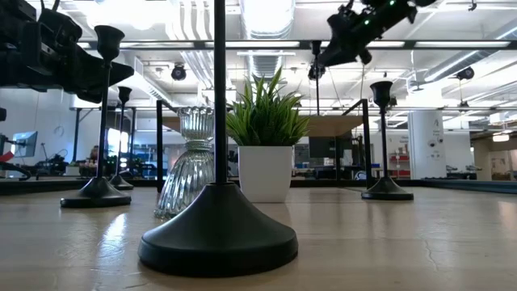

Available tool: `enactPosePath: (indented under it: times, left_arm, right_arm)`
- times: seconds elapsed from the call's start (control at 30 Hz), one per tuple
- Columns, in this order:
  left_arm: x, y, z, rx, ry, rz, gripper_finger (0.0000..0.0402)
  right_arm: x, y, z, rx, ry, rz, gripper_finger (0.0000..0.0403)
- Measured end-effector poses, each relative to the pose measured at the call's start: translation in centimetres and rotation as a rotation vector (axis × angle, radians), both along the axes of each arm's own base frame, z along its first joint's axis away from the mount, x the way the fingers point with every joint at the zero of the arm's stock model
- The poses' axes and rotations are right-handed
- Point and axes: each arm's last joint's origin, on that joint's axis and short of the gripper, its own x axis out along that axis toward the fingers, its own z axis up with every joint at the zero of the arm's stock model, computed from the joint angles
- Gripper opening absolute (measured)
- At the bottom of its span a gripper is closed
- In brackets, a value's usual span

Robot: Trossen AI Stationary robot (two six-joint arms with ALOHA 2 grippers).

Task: Pick & Place candle stick holders
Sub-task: Put the large black candle holder on the shelf

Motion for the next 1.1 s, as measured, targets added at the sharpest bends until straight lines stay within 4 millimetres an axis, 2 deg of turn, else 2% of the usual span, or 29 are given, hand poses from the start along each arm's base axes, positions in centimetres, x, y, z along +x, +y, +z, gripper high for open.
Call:
enactPosePath:
  times: [0.27,0.4,0.53,0.83,1.1]
  left_arm:
    - [0.0,0.0,0.0,0.000,0.000,0.000,0.0032]
    - [0.0,0.0,0.0,0.000,0.000,0.000,0.0032]
    - [0.0,0.0,0.0,0.000,0.000,0.000,0.0032]
    - [0.0,0.0,0.0,0.000,0.000,-0.001,0.0032]
    - [0.0,0.0,0.0,0.000,0.000,0.000,0.0032]
  right_arm:
    - [-4.3,4.2,2.1,0.012,0.051,0.013,0.0193]
    - [-6.7,6.7,2.1,0.091,0.115,0.040,0.0187]
    - [-9.0,9.6,1.5,0.257,0.164,0.151,0.0177]
    - [-12.5,15.7,-1.4,0.559,0.180,0.390,0.0142]
    - [-15.3,18.7,-6.3,0.753,0.100,0.457,0.0112]
